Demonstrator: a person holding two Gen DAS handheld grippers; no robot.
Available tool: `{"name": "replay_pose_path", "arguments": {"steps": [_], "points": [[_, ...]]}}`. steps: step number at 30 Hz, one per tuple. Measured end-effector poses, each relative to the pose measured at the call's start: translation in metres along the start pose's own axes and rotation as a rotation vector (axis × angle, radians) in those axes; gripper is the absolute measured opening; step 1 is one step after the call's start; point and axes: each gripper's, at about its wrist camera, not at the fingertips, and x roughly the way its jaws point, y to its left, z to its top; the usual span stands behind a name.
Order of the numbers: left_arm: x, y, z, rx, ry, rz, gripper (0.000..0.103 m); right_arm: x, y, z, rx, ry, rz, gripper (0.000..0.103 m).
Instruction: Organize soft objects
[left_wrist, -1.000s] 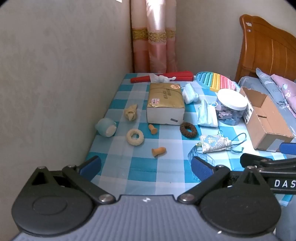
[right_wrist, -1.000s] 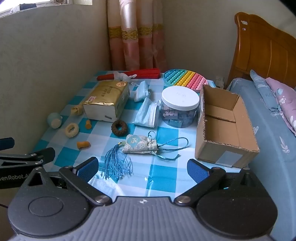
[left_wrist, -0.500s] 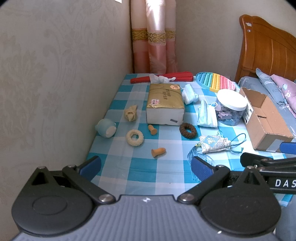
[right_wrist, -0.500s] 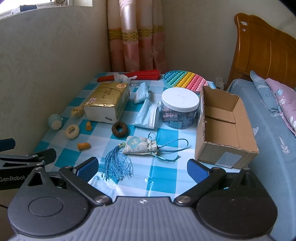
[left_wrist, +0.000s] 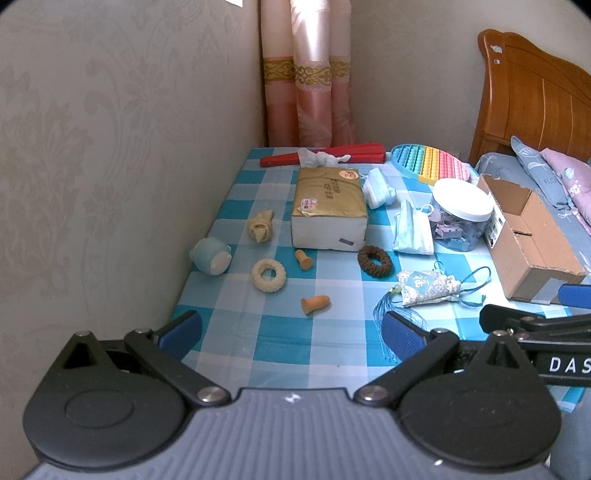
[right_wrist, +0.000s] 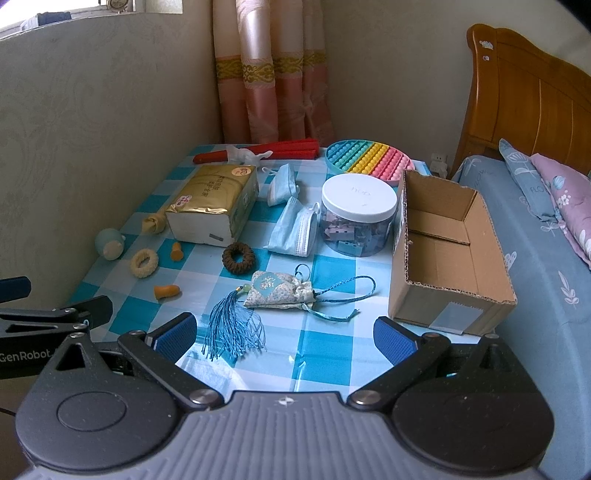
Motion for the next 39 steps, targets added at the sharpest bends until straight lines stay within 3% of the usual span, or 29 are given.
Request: {"name": "replay_pose_path", "arguments": {"steps": [39], "points": [[0.0093, -0.0032, 0.0015, -0.004, 0.001, -0.009, 0.102, 0.0043, -0.0005, 0.0042, -0.022, 0.001, 0.006, 0.103]]}}
